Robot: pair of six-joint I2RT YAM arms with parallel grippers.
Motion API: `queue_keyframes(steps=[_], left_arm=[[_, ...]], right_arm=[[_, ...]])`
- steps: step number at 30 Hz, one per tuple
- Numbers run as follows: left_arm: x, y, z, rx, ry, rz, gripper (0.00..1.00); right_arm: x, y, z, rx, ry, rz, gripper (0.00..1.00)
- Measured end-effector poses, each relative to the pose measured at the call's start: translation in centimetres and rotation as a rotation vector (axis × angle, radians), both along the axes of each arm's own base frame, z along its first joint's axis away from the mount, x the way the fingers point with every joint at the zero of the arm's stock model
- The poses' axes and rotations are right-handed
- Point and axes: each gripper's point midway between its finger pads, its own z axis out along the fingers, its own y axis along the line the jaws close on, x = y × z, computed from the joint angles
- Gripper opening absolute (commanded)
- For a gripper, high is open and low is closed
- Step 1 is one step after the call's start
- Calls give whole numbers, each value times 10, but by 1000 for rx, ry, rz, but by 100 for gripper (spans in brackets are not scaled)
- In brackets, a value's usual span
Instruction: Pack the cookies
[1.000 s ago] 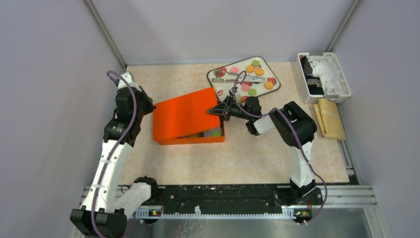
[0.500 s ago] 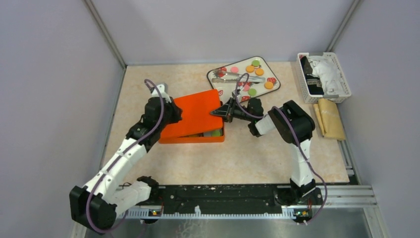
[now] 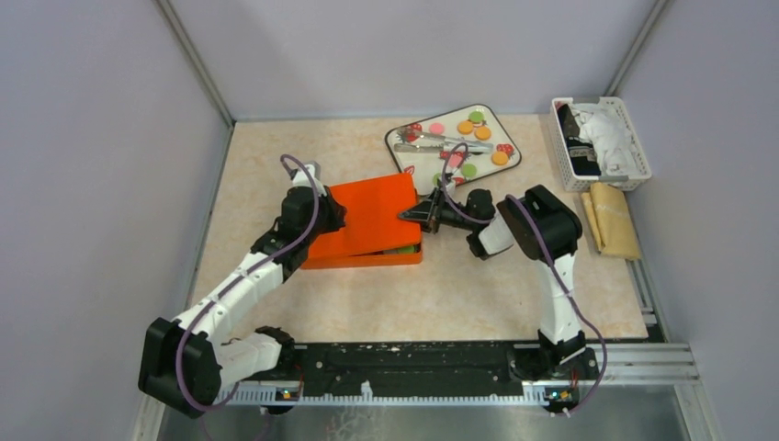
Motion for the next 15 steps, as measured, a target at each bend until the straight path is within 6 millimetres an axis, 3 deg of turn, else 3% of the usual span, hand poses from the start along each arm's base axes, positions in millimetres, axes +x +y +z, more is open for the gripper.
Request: queue_keyframes(steps=[8,15], left_arm=[[4,-6,-5,-11,3,-20,0],[-7,-12,-41,-17,82,-62,0]], right_arm=[[-3,-4,-7,-15,5,-5,15],[-5,-12,-6,-20,-13,-15,31]])
